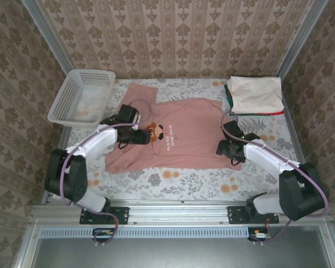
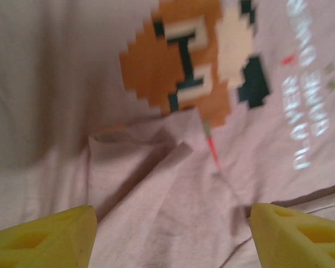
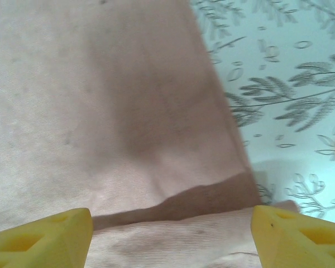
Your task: Fold and stack the t-shirts
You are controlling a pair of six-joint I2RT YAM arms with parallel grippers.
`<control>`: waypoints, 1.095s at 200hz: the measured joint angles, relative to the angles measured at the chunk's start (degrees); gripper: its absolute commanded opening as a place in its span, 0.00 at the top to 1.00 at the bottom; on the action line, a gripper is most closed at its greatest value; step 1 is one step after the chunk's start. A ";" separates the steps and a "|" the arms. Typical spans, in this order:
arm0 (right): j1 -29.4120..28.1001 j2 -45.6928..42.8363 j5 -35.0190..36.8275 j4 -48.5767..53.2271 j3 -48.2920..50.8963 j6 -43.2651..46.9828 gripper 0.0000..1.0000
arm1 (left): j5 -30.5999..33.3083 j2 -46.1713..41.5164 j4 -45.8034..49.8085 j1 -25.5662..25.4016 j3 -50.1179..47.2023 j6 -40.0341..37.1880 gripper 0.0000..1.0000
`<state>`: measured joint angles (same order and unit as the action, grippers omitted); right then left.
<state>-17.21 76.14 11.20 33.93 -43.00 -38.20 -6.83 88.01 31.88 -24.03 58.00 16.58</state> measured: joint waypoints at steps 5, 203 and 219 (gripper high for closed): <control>0.39 -0.15 0.04 0.22 0.00 0.02 0.23 | 0.11 1.01 0.00 0.00 -0.15 -0.24 0.31; 4.63 -2.86 -3.43 1.44 3.34 1.03 1.00 | -1.60 -9.90 -5.57 2.23 -7.67 0.44 0.57; 4.63 -5.33 -2.95 3.23 2.56 1.07 1.00 | -1.81 -2.27 -6.80 0.37 -5.44 0.37 0.45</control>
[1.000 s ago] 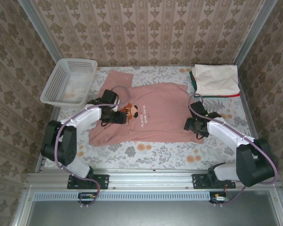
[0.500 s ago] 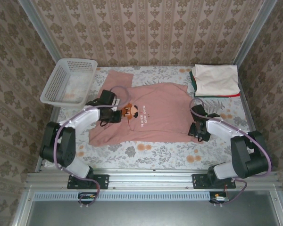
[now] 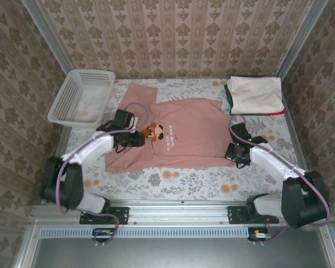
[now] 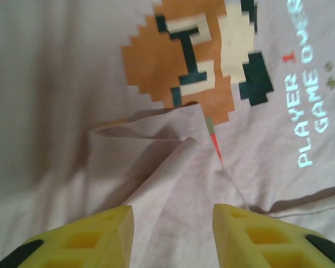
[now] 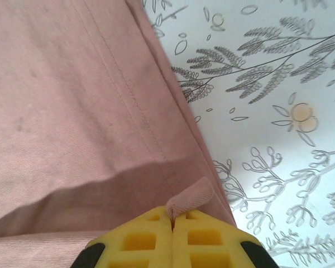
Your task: Fold and stack the t-shirts
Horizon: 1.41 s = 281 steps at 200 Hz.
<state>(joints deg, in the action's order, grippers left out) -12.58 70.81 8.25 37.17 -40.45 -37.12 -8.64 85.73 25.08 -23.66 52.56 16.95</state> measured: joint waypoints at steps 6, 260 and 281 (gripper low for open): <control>0.00 -1.16 0.13 0.59 -0.22 0.00 1.00 | -0.11 2.40 -0.59 -0.57 0.35 -0.20 0.43; 0.94 -5.46 0.52 5.97 -4.48 3.69 0.76 | 1.79 -58.60 14.62 -9.75 -19.15 17.00 1.00; 0.92 -4.35 0.33 5.90 -4.98 3.72 0.74 | 0.20 -63.60 16.24 -15.89 -25.16 23.34 1.00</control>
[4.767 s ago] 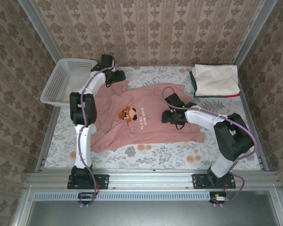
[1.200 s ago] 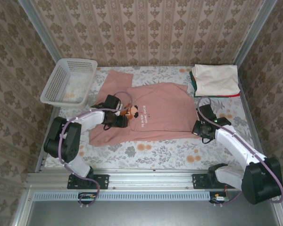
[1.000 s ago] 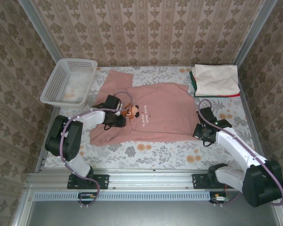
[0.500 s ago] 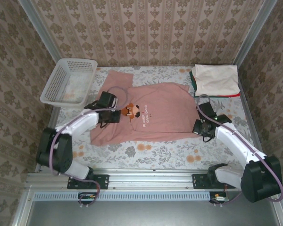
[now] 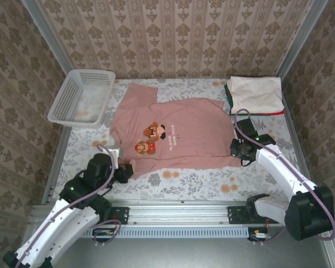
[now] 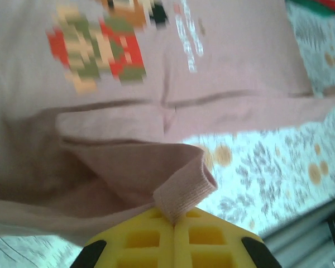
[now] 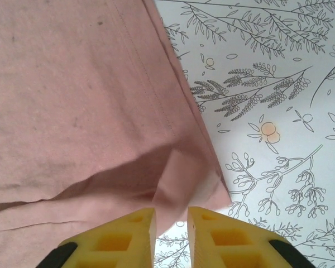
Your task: Fold and stack the t-shirts
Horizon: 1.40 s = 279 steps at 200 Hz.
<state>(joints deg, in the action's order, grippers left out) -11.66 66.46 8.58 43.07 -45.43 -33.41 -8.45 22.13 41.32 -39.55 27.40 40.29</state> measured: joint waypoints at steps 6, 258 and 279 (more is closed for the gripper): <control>-0.26 0.66 0.00 -0.02 -0.59 0.00 0.74 | -0.11 -0.13 0.00 -2.36 -1.29 1.68 1.00; -41.27 34.47 -7.41 -15.47 -17.11 -4.15 0.66 | 0.39 67.65 -18.47 20.09 30.36 -9.60 0.40; -42.49 32.09 -8.33 -14.88 -15.93 -4.50 0.63 | -0.50 79.89 -19.71 20.17 39.60 -11.65 0.42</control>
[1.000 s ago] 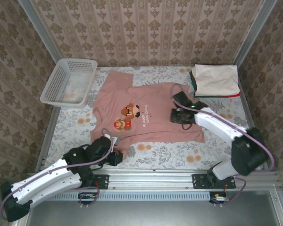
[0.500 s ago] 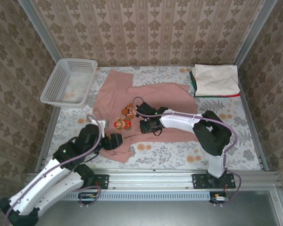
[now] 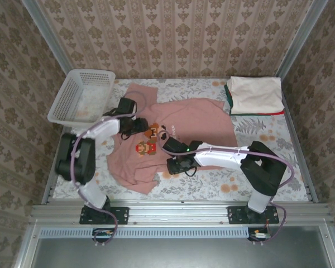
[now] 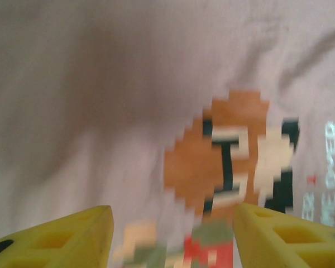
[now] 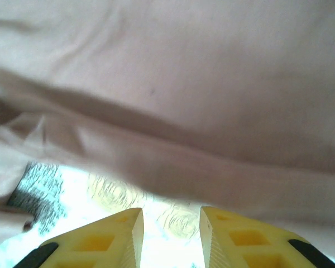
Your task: Fold and stack the t-shirts
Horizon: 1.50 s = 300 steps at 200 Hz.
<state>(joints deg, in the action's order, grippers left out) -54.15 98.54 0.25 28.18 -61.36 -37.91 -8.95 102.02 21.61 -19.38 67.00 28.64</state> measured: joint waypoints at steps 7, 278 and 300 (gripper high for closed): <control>-0.02 -0.83 -0.11 0.87 0.17 0.02 0.62 | -0.24 4.00 -0.09 0.20 3.30 -0.70 0.41; 41.22 29.70 -0.44 21.03 -48.06 12.04 0.52 | 6.62 -22.10 10.03 -4.44 -5.44 -4.07 0.29; 37.40 12.33 1.46 17.79 -29.81 11.78 0.49 | 11.17 -28.89 12.57 -12.07 -14.67 -0.46 0.29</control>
<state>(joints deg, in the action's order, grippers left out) -16.75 110.87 1.72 45.98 -91.18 -26.13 2.22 73.12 34.17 -31.44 52.34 28.18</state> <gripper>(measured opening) 0.496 0.713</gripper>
